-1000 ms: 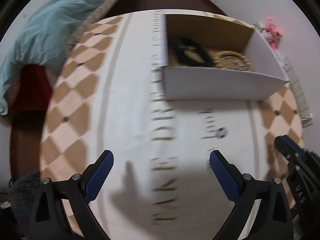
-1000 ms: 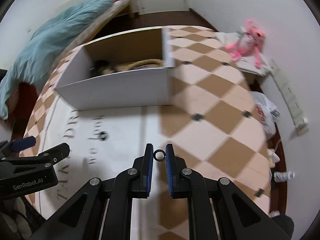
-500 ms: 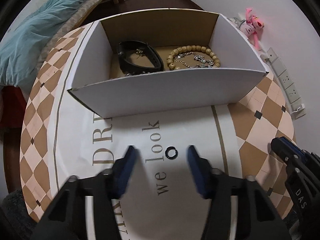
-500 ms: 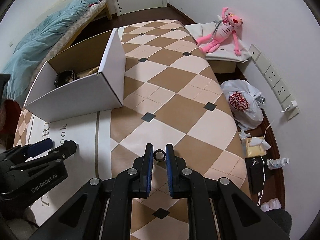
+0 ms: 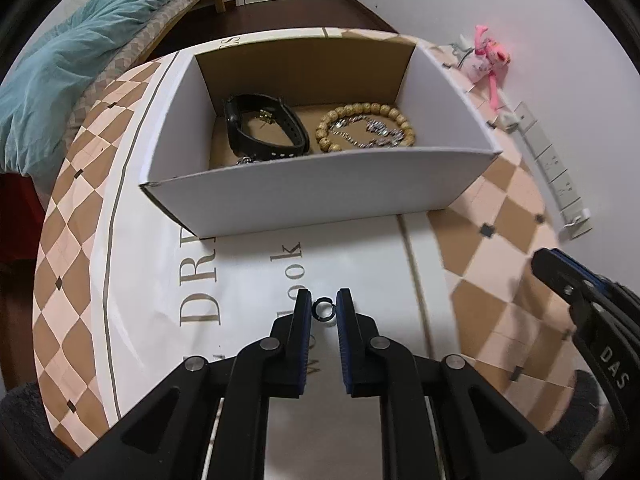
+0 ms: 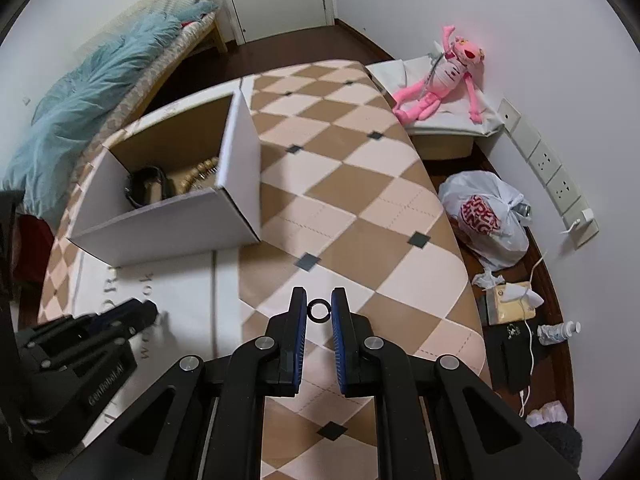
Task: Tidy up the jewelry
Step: 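Carry both black rings into the white box and open both grippers, then lift both grippers up out of the box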
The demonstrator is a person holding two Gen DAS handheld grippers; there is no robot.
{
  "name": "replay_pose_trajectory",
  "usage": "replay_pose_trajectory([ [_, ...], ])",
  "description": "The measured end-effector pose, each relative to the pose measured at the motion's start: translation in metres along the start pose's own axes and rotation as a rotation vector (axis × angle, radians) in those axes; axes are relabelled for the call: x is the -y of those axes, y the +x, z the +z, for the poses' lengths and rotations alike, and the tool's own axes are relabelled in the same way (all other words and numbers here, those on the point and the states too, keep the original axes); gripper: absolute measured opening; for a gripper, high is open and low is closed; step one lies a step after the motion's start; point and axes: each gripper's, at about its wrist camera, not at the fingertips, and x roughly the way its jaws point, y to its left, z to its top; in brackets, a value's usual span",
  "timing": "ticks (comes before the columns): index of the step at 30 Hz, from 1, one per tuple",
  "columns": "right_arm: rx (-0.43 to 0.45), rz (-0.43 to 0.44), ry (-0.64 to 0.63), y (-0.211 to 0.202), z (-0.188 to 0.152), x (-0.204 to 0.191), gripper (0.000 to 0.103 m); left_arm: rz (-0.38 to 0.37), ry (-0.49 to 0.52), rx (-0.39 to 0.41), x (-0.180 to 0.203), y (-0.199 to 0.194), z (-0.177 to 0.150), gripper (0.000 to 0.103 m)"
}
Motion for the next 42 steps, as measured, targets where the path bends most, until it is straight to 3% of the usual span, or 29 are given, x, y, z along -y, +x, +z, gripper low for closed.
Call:
replay_pose_trajectory([
  [5, 0.038, 0.08, -0.008, -0.028, 0.024, -0.013, 0.013, -0.06, -0.004, 0.044, -0.006, -0.038, 0.016, 0.01],
  [10, 0.028, 0.197, -0.008, -0.032, 0.072, -0.031, 0.013, -0.151, -0.055, 0.041, -0.022, -0.056, 0.061, 0.01],
  [17, -0.088, 0.224, -0.074, 0.013, 0.131, -0.061, 0.013, -0.133, -0.095, -0.018, -0.05, -0.029, 0.117, 0.01],
  [24, -0.206, 0.188, -0.104, 0.048, 0.157, -0.073, 0.014, -0.101, -0.128, -0.074, -0.06, -0.015, 0.141, 0.011],
  [26, -0.218, 0.181, -0.093, 0.051, 0.159, -0.07, 0.018, -0.083, -0.139, -0.083, -0.063, -0.015, 0.144, 0.012],
  [28, -0.217, 0.178, -0.084, 0.05, 0.16, -0.067, 0.033, -0.069, -0.139, -0.071, -0.065, -0.018, 0.147, 0.013],
  [34, -0.195, 0.161, -0.077, 0.039, 0.155, -0.06, 0.034, 0.0, -0.14, -0.026, -0.071, -0.035, 0.144, 0.039],
  [36, -0.186, 0.151, -0.071, 0.035, 0.153, -0.058, 0.034, 0.023, -0.139, -0.002, -0.074, -0.042, 0.142, 0.069],
  [39, -0.165, 0.108, -0.075, 0.027, 0.147, -0.055, 0.035, 0.083, -0.124, 0.035, -0.075, -0.053, 0.132, 0.08],
  [41, -0.159, 0.058, -0.09, 0.024, 0.141, -0.055, 0.048, 0.109, -0.115, 0.04, -0.076, -0.054, 0.125, 0.088],
  [42, -0.156, 0.042, -0.096, 0.023, 0.138, -0.054, 0.061, 0.118, -0.114, 0.042, -0.076, -0.055, 0.122, 0.093],
])
